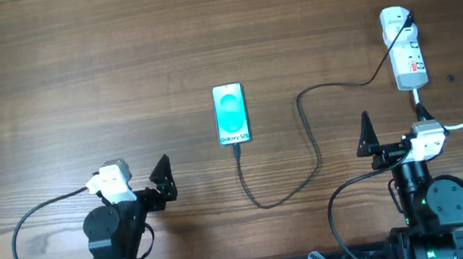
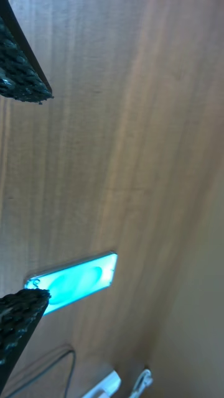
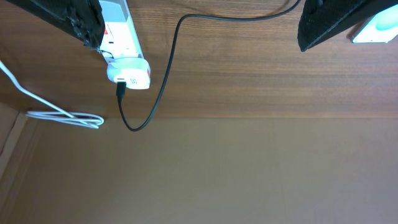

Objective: Plug charger to phone and switch on socket

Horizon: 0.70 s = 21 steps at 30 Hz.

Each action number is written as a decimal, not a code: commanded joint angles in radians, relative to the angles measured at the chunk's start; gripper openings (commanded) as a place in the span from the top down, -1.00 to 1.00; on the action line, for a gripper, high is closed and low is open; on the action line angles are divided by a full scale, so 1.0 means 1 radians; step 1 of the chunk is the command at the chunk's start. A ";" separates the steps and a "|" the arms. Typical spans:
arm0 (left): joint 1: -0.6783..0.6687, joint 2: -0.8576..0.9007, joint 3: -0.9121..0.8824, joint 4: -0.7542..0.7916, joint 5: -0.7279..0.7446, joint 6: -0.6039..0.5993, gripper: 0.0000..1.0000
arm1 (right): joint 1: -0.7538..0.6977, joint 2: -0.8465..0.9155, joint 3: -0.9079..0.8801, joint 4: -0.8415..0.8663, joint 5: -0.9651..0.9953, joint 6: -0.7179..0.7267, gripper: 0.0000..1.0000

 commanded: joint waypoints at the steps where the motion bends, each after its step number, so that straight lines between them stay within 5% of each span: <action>1: 0.010 -0.085 -0.004 -0.008 -0.014 0.023 -1.00 | 0.004 -0.010 -0.001 0.002 0.013 0.011 -1.00; 8: -0.002 -0.252 -0.004 -0.010 -0.021 0.179 -1.00 | 0.004 -0.010 -0.001 0.002 0.013 0.011 -1.00; 21: -0.031 -0.302 -0.004 -0.024 -0.220 0.179 -1.00 | 0.004 -0.010 -0.001 0.002 0.013 0.011 -0.99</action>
